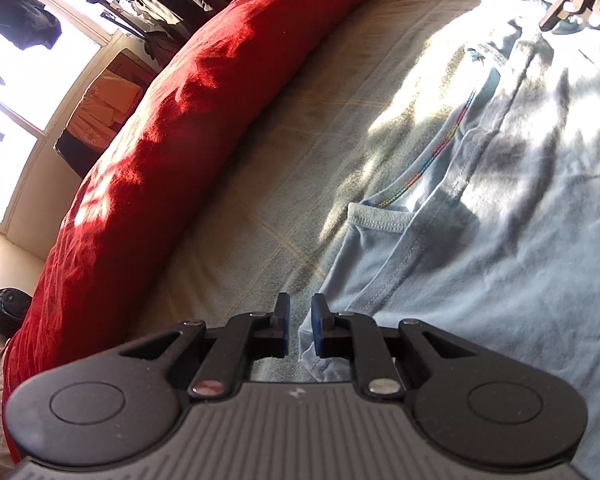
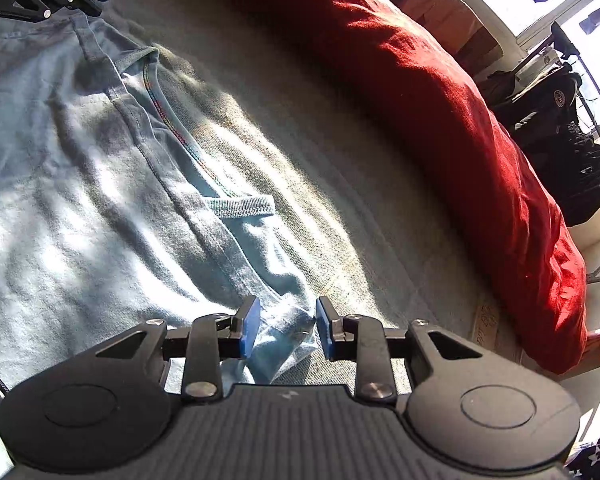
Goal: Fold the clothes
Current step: 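Open both grippers and release the hem beside the collar, then move both open grippers to the folded edge of the shirt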
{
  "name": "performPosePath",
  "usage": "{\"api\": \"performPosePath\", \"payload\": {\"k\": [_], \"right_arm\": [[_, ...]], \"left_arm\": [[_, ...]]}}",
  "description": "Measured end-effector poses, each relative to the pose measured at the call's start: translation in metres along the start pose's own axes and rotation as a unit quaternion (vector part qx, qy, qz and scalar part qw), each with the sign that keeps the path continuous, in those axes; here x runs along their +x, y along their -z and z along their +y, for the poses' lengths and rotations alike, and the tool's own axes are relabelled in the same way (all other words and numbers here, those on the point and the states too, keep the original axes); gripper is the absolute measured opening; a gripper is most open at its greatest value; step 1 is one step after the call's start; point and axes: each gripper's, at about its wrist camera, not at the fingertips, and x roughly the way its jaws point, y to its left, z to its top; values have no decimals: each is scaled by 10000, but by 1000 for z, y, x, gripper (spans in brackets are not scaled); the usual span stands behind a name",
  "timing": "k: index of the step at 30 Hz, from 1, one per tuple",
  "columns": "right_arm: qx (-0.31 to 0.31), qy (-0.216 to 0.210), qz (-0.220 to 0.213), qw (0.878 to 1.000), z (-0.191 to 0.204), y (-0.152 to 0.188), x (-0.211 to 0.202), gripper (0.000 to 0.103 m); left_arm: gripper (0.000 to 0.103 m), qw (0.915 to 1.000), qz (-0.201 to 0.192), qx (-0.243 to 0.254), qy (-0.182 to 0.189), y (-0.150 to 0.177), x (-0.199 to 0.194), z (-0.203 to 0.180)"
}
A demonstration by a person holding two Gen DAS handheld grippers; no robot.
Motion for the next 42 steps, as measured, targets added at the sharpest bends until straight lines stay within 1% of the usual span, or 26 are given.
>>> {"api": "performPosePath", "payload": {"k": [3,4,5,6,8,12,15,16,19,23,24,25,26,27,28,29,31,33,35,36,37,39,41,42], "right_arm": [[20,-7,22,10000,3,6,-11,36],[71,-30,44,10000,4,8,-14,36],[153,-99,72,9998,4,11,-17,36],[246,-177,88,9995,4,12,-19,36],[432,-362,86,9984,3,16,-23,36],[831,-636,202,9943,-4,21,-22,36],[1256,-877,188,9880,-15,23,-21,37],[1410,-998,173,9848,-19,24,-20,37],[1782,-1024,163,9785,-31,26,-15,37],[2460,-1249,246,9609,-49,32,-2,36],[2618,-1263,279,9564,-52,34,3,36],[2791,-1365,300,9500,-56,37,7,36],[2974,-1466,296,9429,-60,40,11,35],[3159,-1563,287,9354,-63,43,13,27],[3341,-1659,277,9274,-67,46,16,6],[3386,-1642,256,9261,-69,46,16,4],[3420,-1561,208,9264,-72,45,13,4],[3520,-1491,168,9239,-78,46,12,4],[3595,-1502,302,9205,-81,47,16,7],[3555,-1431,312,9231,-81,47,15,12],[3466,-1322,278,9282,-81,43,9,14],[3271,-1096,199,9384,-80,36,-3,15],[3102,-1184,6,9433,-74,26,-20,16],[3033,-1377,-58,9429,-69,20,-24,20]], "left_arm": [[16,9985,180,-484,168,8,-9,16],[18,9967,235,-702,322,11,-13,20],[25,9934,297,-969,540,15,-15,26],[30,9892,370,-1216,734,20,-16,29],[31,9820,483,-1563,948,27,-15,33],[30,9647,693,-2243,1192,37,-3,42],[30,9478,775,-2774,1367,42,6,51],[30,9435,789,-2894,1406,43,9,53],[30,9353,851,-3094,1490,44,16,57],[28,9267,945,-3260,1613,46,25,59],[25,9245,969,-3301,1643,46,27,60],[24,9239,977,-3293,1683,46,29,59],[22,9252,945,-3252,1713,45,29,58],[8,9269,895,-3205,1736,44,28,56],[4,9285,845,-3158,1759,44,27,55],[4,9311,796,-3119,1718,42,26,55],[2,9368,698,-3049,1568,38,21,55],[2,9361,758,-3098,1480,39,22,59],[4,9354,927,-3090,1447,40,27,62],[9,9338,960,-3132,1440,41,26,64],[9,9314,962,-3202,1437,41,23,67],[9,9341,749,-3129,1545,36,8,67],[9,9375,491,-3009,1676,29,-10,66],[11,9361,400,-2956,1864,25,-16,63]]}}
